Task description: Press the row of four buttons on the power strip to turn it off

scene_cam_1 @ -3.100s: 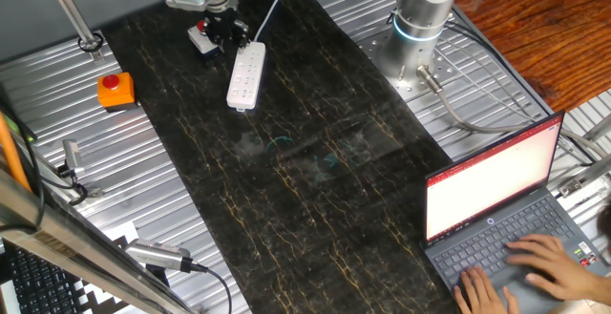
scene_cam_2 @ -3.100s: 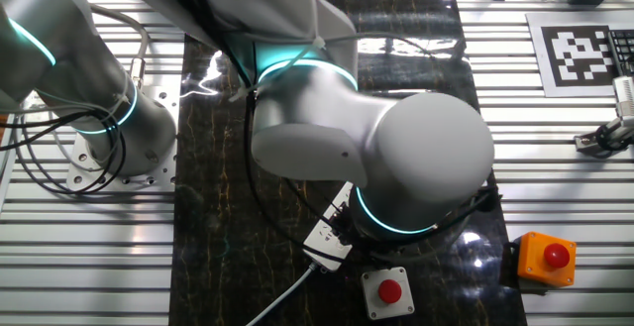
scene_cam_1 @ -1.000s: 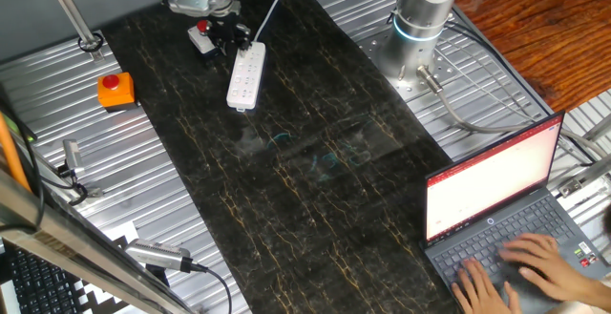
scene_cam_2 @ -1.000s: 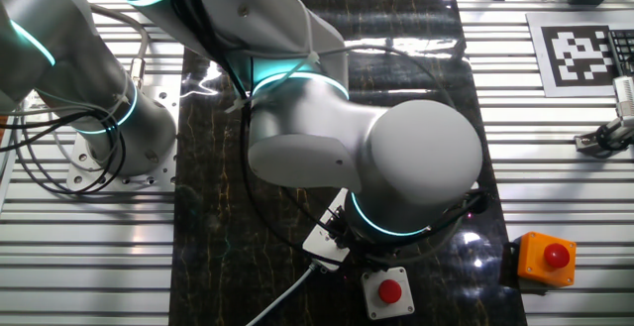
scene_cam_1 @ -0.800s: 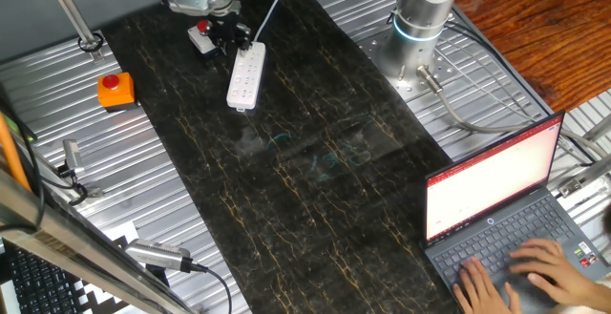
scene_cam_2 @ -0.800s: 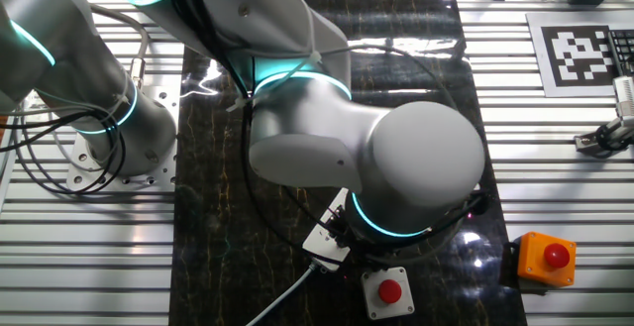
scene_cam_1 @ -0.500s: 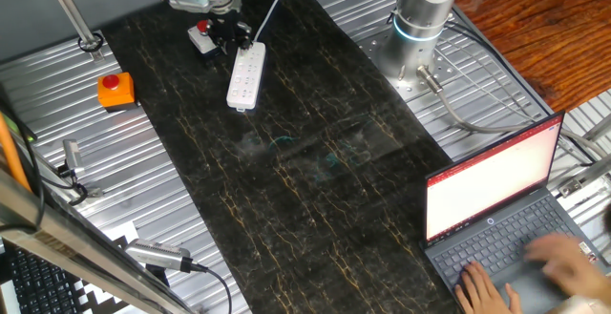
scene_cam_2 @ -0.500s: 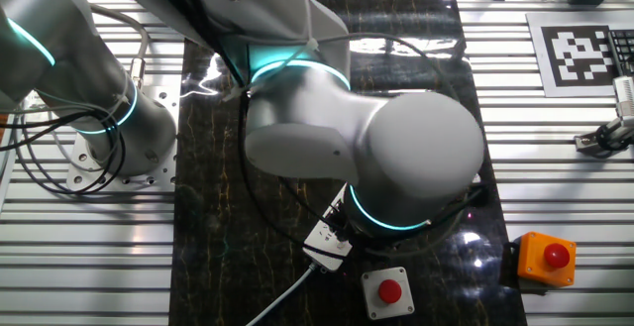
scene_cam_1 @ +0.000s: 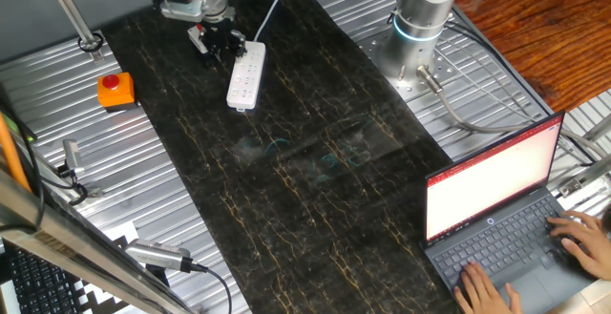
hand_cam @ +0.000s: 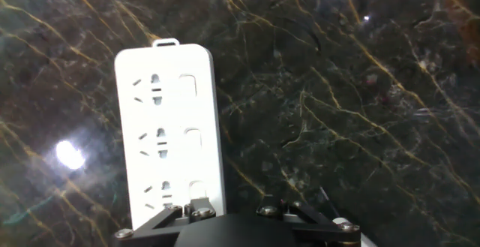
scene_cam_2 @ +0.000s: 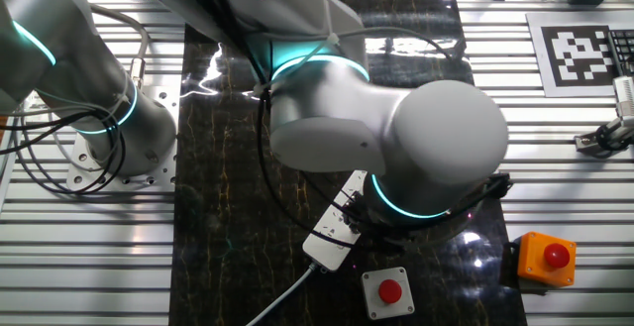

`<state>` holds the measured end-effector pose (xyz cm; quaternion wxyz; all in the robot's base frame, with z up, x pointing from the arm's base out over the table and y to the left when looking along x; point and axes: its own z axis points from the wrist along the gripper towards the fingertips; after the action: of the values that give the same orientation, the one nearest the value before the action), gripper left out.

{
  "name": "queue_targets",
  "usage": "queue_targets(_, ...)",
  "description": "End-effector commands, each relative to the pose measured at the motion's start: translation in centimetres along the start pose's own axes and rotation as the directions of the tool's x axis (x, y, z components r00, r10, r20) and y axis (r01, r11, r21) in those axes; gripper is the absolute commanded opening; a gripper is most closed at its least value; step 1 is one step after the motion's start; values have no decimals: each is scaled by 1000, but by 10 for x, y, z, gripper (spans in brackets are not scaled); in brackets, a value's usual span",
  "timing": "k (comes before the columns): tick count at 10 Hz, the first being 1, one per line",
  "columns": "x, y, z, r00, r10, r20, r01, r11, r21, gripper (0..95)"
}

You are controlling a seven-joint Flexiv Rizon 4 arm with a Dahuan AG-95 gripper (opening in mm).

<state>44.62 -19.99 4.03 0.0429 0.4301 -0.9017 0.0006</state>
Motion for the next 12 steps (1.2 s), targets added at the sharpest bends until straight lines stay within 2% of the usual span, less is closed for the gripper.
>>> queue_targets(1,-2,1,1,1000,4,-1,-4,1000,4,380)
queue_targets(5,-4,1,2,1000,1,-6,-1,1000,4,380)
queue_targets(8,-6,0,10,1000,-3,-6,3,1000,5,380)
queue_targets(10,-8,1,12,1000,8,-10,-8,1000,-5,380)
queue_targets(12,-9,5,1,1000,5,-20,-5,1000,-11,380)
